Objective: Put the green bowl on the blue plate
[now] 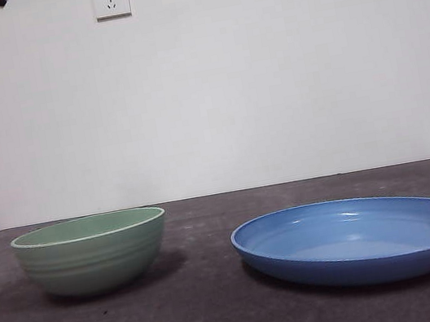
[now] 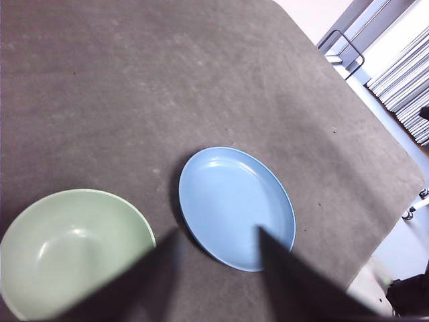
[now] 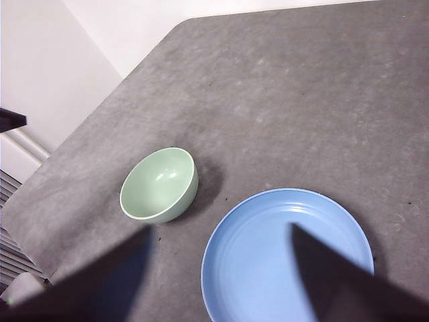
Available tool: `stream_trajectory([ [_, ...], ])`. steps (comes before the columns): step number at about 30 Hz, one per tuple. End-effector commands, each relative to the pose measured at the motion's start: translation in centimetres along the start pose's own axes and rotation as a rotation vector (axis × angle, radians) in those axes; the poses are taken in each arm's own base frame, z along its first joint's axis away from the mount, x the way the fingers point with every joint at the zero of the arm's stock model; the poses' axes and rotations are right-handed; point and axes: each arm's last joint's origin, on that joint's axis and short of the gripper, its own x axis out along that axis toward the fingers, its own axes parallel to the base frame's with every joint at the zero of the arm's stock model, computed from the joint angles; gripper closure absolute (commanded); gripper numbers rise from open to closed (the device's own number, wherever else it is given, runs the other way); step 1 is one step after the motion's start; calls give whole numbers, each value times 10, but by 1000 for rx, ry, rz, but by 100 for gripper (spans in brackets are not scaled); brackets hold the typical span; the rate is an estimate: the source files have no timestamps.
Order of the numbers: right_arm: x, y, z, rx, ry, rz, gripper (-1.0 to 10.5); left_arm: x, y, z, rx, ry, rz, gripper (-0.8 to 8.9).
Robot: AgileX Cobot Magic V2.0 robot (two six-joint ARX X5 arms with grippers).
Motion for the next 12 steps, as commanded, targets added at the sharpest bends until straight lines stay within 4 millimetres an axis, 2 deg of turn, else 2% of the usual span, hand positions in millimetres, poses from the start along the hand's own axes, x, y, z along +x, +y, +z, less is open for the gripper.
stream_trajectory([
  [1, -2, 2, 5, -27, -12, 6, 410, -1, -3, 6, 33, -14, -9, 299],
  [2, -2, 2, 5, -27, -12, 6, 387, -1, -3, 6, 32, -14, -7, 237],
  [4, -2, 2, 5, -26, -11, 6, 360, -1, -2, 6, 32, -13, -5, 174],
  [7, -2, 2, 4, -18, -3, 5, 300, -1, -2, 6, 41, -14, -5, 168],
  [12, -2, 2, 2, -9, 9, 4, 292, 0, 0, 6, 43, -20, 71, 169],
])
